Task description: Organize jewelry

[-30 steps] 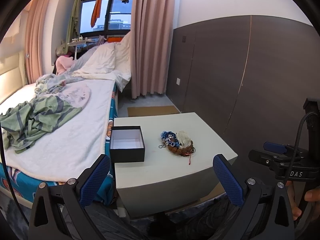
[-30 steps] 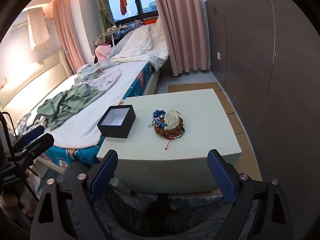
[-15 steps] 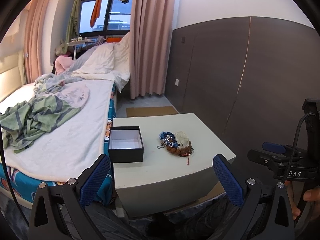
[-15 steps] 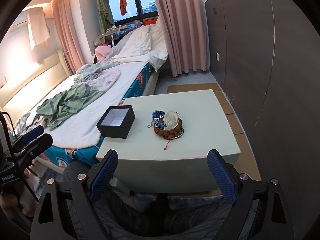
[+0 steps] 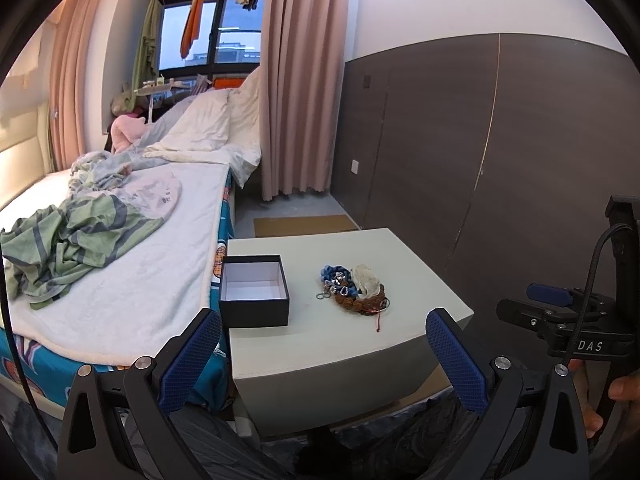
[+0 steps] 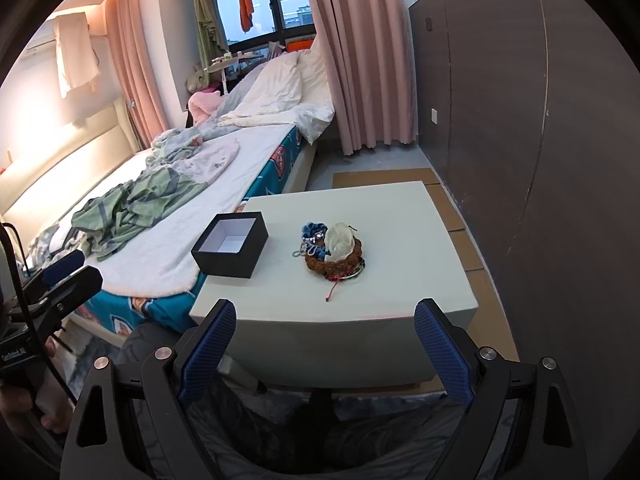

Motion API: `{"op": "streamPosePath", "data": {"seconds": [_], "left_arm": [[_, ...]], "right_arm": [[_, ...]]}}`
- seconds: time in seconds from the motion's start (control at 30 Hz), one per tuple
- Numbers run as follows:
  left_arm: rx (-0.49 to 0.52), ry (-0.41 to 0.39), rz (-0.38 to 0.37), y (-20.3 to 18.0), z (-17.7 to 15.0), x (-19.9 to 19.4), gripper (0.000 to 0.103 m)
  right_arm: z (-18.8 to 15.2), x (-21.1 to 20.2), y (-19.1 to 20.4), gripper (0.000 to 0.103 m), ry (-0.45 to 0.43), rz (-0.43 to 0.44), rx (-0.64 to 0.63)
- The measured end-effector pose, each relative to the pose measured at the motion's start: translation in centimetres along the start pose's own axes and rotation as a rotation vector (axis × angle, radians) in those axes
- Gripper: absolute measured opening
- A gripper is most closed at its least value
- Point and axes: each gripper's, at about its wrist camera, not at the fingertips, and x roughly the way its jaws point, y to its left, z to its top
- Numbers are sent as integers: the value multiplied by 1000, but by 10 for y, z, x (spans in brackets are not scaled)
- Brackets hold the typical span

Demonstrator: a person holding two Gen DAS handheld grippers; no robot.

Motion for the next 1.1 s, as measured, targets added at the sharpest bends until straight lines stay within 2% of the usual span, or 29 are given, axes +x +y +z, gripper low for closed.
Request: {"op": "streamPosePath", "data": {"seconds": [0.7,1.1], "left_arm": [[-3,-1,-1,6,0,-3,102],[3,47,-19,3,10,39,102]], "right_arm": [[1,-6,0,91,-10,7,5],[14,14,-34,91,-19,-15,49]]}}
